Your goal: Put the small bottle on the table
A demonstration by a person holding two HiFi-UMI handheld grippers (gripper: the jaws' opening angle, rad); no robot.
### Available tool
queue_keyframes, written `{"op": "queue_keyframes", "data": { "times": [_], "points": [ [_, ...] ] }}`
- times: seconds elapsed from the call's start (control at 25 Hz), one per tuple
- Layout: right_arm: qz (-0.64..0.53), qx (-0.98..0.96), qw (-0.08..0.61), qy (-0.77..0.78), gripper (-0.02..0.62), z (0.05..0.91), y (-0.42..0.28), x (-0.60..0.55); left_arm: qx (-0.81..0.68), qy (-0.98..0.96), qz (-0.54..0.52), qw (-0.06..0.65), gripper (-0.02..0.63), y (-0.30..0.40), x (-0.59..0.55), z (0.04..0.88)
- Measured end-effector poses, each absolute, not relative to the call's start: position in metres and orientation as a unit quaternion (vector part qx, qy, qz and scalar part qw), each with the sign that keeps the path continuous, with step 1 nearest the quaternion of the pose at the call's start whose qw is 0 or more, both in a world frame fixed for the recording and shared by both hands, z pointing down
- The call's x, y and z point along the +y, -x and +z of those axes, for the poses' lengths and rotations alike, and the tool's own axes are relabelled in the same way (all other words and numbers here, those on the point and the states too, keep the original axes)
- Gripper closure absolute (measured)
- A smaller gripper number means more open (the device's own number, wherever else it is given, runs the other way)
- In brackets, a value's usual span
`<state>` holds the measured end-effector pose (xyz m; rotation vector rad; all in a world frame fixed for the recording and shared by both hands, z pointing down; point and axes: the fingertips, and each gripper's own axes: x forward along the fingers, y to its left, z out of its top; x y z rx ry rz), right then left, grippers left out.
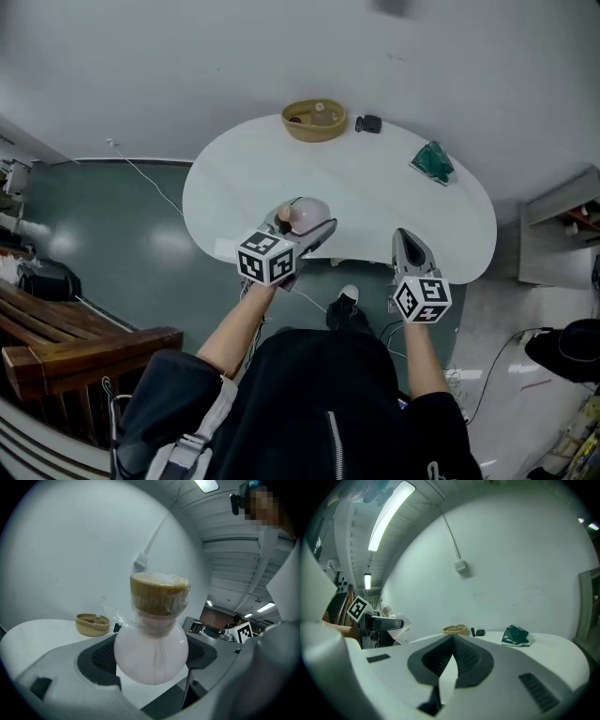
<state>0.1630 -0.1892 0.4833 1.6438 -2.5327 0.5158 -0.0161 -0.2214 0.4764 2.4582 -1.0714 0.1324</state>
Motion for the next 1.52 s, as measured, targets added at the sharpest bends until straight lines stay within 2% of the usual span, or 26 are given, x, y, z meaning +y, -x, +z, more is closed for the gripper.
{"op": "queue_keyframes", "data": {
  "times": [0.24, 0.6, 1.08, 1.52],
  "points": [
    [0.17, -0.84, 0.044, -0.514, 0.594, 0.482, -0.203, -0.259, -0.411, -0.885, 0.048, 0.215, 0.202, -0.025, -0.279, 0.466],
    [0.173, -0.842, 0.04, -0.509, 0.594, 0.479, -0.208, -0.297, -0.41, -0.887, 0.064, 0.202, 0.202, -0.037, -0.319, 0.465],
    [0.223, -0.816, 0.081, -0.528, 0.592, 0.53, -0.213, -0.288, -0.361, -0.889, 0.168, 0.227, 0.202, -0.059, -0.317, 0.558],
    [0.249, -0.783, 0.098, -0.562, 0.592, 0.558, -0.24, -0.286, -0.298, -0.906, 0.246, 0.171, 0.202, -0.117, -0.357, 0.612]
  ]
}}
